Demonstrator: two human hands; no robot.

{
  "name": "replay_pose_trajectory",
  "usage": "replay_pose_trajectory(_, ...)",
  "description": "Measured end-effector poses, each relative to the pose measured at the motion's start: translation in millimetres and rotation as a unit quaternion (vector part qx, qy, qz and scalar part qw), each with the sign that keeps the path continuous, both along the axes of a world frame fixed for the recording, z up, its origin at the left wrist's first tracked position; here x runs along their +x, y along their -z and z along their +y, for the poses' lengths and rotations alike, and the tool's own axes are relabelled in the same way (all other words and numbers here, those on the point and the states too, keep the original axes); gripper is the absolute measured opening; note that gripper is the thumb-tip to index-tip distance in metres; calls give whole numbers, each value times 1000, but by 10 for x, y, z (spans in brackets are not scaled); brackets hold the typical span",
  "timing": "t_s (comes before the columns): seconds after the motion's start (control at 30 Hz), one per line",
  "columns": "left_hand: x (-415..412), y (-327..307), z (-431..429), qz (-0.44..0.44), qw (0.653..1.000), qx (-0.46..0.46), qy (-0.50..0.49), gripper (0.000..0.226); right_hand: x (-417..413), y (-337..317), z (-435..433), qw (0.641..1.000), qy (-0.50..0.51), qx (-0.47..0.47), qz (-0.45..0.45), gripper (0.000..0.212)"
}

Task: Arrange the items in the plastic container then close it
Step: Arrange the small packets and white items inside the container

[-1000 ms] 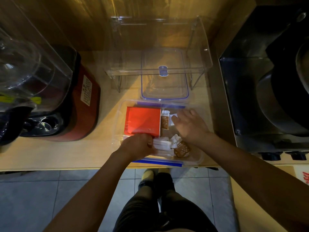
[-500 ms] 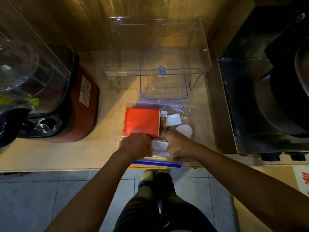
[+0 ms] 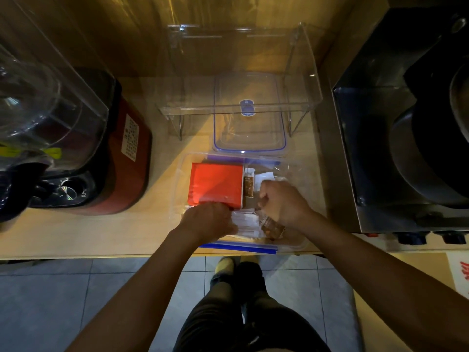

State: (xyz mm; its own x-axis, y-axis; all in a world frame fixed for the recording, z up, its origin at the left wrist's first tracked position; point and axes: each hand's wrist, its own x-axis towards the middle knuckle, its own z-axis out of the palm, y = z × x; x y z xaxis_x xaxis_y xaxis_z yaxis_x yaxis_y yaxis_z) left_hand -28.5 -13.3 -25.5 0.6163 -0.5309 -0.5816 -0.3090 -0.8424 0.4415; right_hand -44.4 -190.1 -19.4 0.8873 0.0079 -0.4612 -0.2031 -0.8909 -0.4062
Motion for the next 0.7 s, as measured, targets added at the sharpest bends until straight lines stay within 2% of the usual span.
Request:
replay_pose_trajectory(0.07,5,-64,-6,2,1000,-16,4,30,51,-11,-31,997,60,15,-50,9)
replay_pose_trajectory(0.17,26,-171,-38,-29,998,-50,-32,20,149,11,-35,985,143,78,-51,32)
replay_pose_trajectory(0.33,82,-228,-200,-218,969,-88,-74,14,213,141,64,976,178,127,-2,27)
replay_pose_trajectory(0.47,198,-146,-308,-239,963,-115,-50,31,242,177,74,976,164,141,-9,17)
replay_pose_trajectory(0.57,262,-81,-371,-234,966,-107,-5,49,258,87,-13,974,148,170,-22,25)
replay_pose_trajectory(0.63,288,-52,-398,-243,965,-100,16,50,249,-30,-133,983,81,161,-22,21)
replay_pose_trajectory(0.7,308,-57,-419,-212,968,-132,3,41,233,-156,-260,986,14,168,2,13)
